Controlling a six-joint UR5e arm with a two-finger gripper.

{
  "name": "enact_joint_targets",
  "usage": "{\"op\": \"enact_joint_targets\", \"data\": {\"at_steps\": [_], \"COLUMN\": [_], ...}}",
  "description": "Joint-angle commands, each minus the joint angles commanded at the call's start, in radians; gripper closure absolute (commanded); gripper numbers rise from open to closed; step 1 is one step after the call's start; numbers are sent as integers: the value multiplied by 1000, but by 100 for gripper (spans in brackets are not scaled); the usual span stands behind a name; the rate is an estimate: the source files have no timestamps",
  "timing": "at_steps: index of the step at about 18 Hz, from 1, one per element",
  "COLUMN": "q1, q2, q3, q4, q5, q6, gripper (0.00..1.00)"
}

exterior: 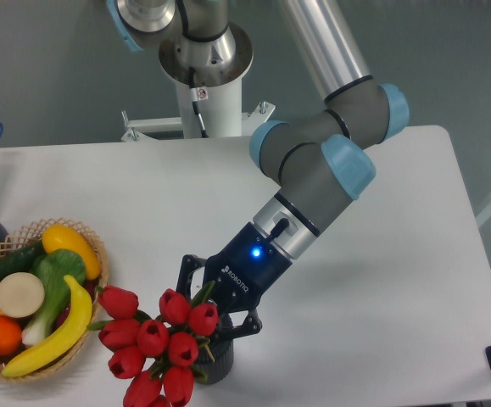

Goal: Insert the flowers into the vase
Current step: 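Lower the tulip stems down into the dark grey vase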

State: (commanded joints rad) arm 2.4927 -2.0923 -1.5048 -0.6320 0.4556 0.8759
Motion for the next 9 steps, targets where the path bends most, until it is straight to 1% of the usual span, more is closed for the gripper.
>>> {"op": "enact_joint_targets", "data": {"at_steps": [4,9], "q1": [9,29], "q2": [-3,0], "q3": [-2,-64], "q4": [0,0], "q5": [6,28], "q6": [5,75], "gripper": [71,69]}}
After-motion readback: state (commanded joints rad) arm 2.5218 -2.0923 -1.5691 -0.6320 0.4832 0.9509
